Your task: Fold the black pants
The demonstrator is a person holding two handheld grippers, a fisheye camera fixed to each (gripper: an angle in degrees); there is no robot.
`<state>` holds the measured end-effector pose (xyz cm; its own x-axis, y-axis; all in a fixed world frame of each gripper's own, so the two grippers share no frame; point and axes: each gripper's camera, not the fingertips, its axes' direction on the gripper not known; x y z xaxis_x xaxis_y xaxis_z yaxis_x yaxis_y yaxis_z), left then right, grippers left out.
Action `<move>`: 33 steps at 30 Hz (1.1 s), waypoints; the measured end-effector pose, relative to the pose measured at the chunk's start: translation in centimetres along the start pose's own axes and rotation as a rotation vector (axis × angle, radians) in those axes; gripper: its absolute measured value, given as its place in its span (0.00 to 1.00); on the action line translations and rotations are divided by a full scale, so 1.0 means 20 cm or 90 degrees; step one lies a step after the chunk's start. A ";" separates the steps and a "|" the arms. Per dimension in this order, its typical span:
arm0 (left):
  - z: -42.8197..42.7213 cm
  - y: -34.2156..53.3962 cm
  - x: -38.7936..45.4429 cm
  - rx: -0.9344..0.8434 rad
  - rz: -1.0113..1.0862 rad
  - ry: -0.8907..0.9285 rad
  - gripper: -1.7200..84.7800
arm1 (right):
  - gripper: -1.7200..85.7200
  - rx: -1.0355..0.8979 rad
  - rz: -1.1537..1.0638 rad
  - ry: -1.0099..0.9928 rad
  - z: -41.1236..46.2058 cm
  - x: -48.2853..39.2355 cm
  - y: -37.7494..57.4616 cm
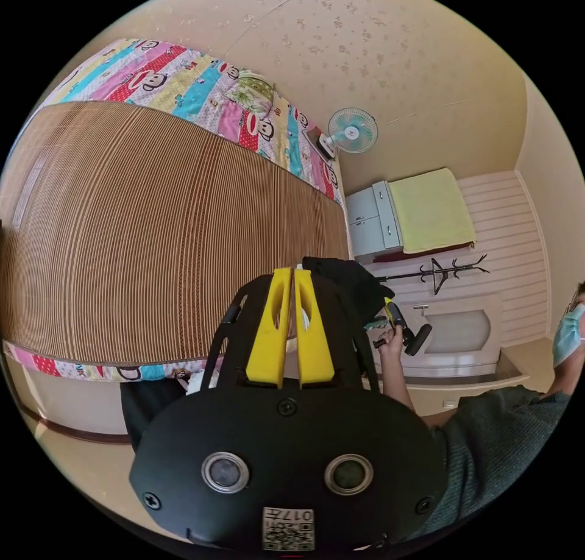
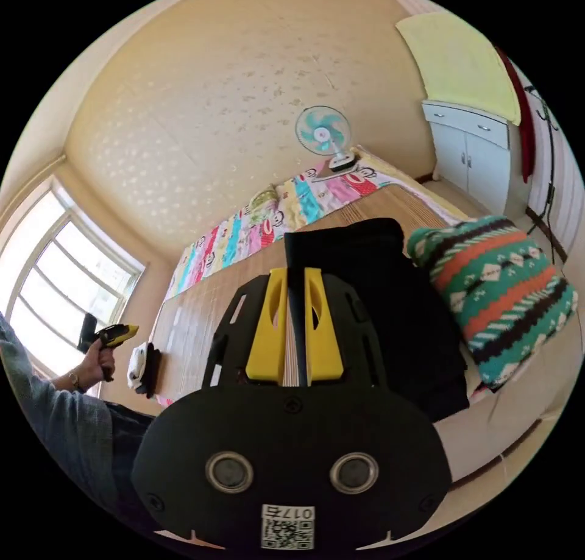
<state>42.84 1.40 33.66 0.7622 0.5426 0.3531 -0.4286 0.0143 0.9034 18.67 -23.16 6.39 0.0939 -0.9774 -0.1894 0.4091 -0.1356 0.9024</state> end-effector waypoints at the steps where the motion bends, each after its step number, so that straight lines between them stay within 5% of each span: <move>1: 0.05 0.01 -0.01 0.000 0.002 -0.005 0.01 | 0.04 -0.017 -0.020 -0.088 0.08 0.00 -0.02; 2: 0.08 0.01 -0.02 -0.002 0.002 -0.009 0.01 | 0.03 -0.067 -0.012 -0.234 0.24 0.02 -0.04; 4: 0.20 0.02 -0.03 -0.007 -0.010 -0.007 0.01 | 0.03 -0.164 0.030 -0.274 0.41 0.05 -0.06; 10: 0.43 0.01 -0.03 -0.016 0.017 -0.003 0.01 | 0.04 -0.036 0.147 -0.037 0.07 0.21 0.12; 14: 0.55 0.03 -0.11 -0.018 -0.006 -0.003 0.01 | 0.09 -0.007 0.303 0.284 -0.25 0.33 0.42; 19: 0.78 0.04 -0.19 -0.044 -0.020 0.015 0.01 | 0.15 -0.050 0.391 0.337 -0.34 0.46 0.69; 26: 1.11 0.04 -0.09 -0.116 0.097 -0.013 0.04 | 0.14 -0.069 0.434 0.113 -0.04 0.65 0.83; 28: 1.23 0.06 -0.02 -0.143 0.152 -0.019 0.07 | 0.08 0.019 0.415 -0.020 -0.07 0.65 0.84; 30: 1.30 0.08 0.05 -0.160 0.207 -0.015 0.08 | 0.05 0.072 0.359 -0.137 -0.07 0.56 0.77; 33: 1.39 0.15 0.20 -0.181 0.323 -0.016 0.09 | 0.03 0.015 0.210 -0.112 -0.03 0.25 0.57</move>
<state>58.10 -19.81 44.62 0.4366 0.5205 0.7338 -0.8543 -0.0158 0.5195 24.31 -29.50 15.41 0.0592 -0.9819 0.1802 0.3620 0.1893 0.9128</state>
